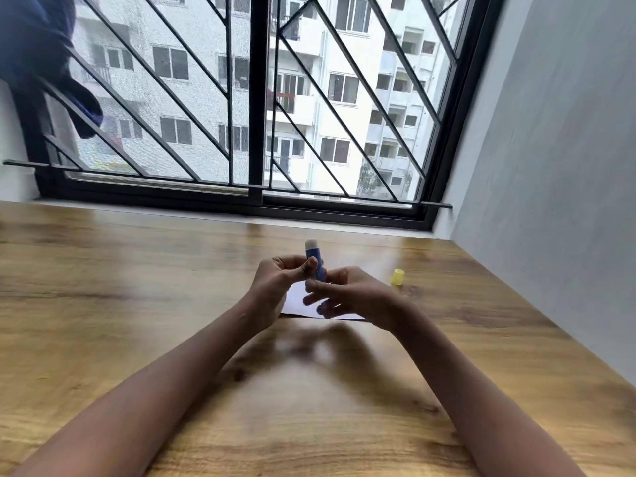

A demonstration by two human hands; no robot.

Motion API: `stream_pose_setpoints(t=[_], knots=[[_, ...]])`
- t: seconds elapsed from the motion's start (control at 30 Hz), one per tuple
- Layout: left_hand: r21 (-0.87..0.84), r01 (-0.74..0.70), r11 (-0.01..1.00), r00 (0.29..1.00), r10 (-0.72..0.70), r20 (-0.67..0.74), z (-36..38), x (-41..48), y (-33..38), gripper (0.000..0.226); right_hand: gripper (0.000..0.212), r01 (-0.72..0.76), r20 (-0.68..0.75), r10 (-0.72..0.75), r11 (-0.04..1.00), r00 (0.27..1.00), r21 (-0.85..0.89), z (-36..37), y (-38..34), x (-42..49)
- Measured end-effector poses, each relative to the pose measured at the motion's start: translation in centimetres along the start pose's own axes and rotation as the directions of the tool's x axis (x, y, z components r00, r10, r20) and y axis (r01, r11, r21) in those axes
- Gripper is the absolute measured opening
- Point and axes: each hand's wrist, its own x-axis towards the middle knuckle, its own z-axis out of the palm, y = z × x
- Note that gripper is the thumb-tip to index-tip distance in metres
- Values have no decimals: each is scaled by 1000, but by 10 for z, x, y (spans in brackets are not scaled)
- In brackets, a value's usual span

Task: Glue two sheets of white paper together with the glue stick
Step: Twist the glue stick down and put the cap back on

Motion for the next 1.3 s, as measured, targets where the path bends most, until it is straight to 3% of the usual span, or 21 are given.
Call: stream_pose_setpoints(t=[0.07,0.13,0.3,0.4,0.5,0.6,0.67,0.77,0.87,0.93,1.03,1.1,1.2,1.3], knots=[[-23,-9,1000,1000,10,17,1,-1,1,12,26,-46,159,19,985,987,165,-9,1,-2],[-28,-18,999,999,18,28,2,-1,2,17,27,-61,205,16,975,979,213,-12,3,-4],[45,0,999,1000,0,-2,1,-1,-2,10,20,-9,-155,-4,997,988,-82,-2,-1,-5],[25,-8,1000,1000,8,13,2,-1,1,10,22,18,-227,-45,992,973,-122,3,0,-2],[2,-8,1000,1000,8,22,2,-2,1,9,15,-22,-53,20,999,998,-36,1,-2,-2],[-22,-18,1000,999,19,37,0,-2,2,12,23,-75,189,39,980,981,186,-7,-2,-6],[-5,-26,1000,999,26,37,1,-2,2,11,23,-80,212,31,971,977,226,-9,-2,-8],[49,-36,998,999,34,25,3,-2,0,9,13,-25,-13,25,999,1000,19,-5,-2,-8],[83,-42,996,999,41,13,4,-2,-2,7,22,-18,-240,-26,984,970,-177,3,0,-4],[75,-38,996,999,37,11,3,-1,0,6,25,-20,-241,-28,981,970,-195,4,-1,-3],[42,-26,999,1000,26,7,-1,-1,2,7,13,-36,13,37,998,999,-56,0,-4,-7],[44,-19,999,1000,19,7,-2,-1,2,8,16,-30,66,27,999,997,36,-3,-3,-10],[75,-18,997,1000,18,6,0,-2,0,7,10,-1,-115,-7,998,993,-66,1,-3,-10],[99,-13,995,1000,14,-7,1,-2,-1,11,26,-7,-358,-85,969,930,-248,8,-2,-6]])
